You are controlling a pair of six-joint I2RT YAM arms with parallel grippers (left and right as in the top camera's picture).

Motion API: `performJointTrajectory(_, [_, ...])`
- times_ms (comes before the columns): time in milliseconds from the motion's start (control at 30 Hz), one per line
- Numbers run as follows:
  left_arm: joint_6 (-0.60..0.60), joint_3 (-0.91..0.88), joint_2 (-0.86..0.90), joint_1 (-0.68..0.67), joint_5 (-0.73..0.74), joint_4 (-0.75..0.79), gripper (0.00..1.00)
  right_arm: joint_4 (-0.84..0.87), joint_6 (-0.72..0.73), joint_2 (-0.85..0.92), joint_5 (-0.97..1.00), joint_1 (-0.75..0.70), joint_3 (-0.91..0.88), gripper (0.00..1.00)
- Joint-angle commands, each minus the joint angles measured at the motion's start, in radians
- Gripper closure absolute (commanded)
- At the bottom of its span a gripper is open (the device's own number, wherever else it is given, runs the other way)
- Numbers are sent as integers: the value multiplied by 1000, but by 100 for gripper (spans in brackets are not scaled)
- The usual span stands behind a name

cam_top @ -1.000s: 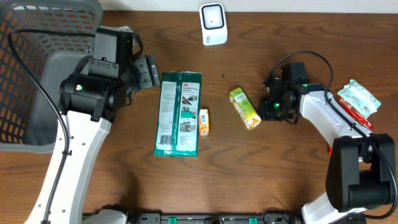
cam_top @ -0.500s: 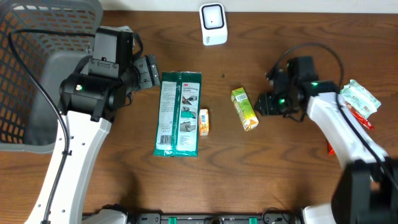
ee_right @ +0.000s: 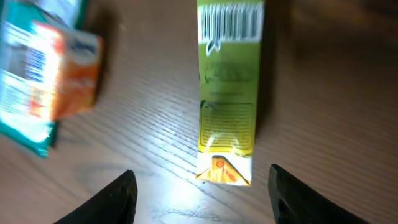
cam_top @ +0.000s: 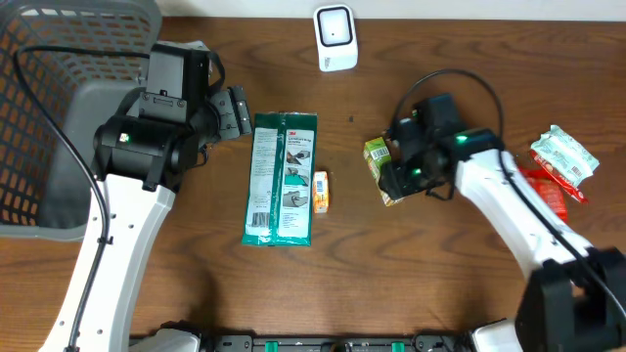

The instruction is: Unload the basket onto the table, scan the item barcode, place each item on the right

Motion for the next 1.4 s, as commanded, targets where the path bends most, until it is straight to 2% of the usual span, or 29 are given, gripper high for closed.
performJointTrajectory(0, [-2, 6, 4, 5, -5, -2, 15, 22, -11, 49, 146, 34, -13, 37])
performJointTrajectory(167, [-2, 6, 4, 5, -5, -2, 15, 73, -12, 94, 206, 39, -13, 37])
performJointTrajectory(300, [-2, 6, 4, 5, -5, -2, 16, 87, -12, 104, 149, 41, -16, 46])
performJointTrajectory(433, [-2, 6, 4, 5, -5, -2, 15, 103, -11, 108, 89, 41, -39, 49])
performJointTrajectory(700, [-2, 6, 4, 5, -5, -2, 16, 158, -11, 108, 89, 41, -99, 58])
performJointTrajectory(933, [-2, 6, 4, 5, -5, -2, 16, 175, 0, 108, 88, 41, -109, 72])
performJointTrajectory(1167, [-2, 6, 4, 5, -5, -2, 16, 183, 0, 108, 88, 41, -109, 76])
performJointTrajectory(1267, [-2, 6, 4, 5, -5, -2, 16, 184, -1, 108, 88, 41, -105, 82])
performJointTrajectory(1367, [-2, 6, 4, 5, -5, -2, 16, 180, 0, 103, 80, 41, -86, 93])
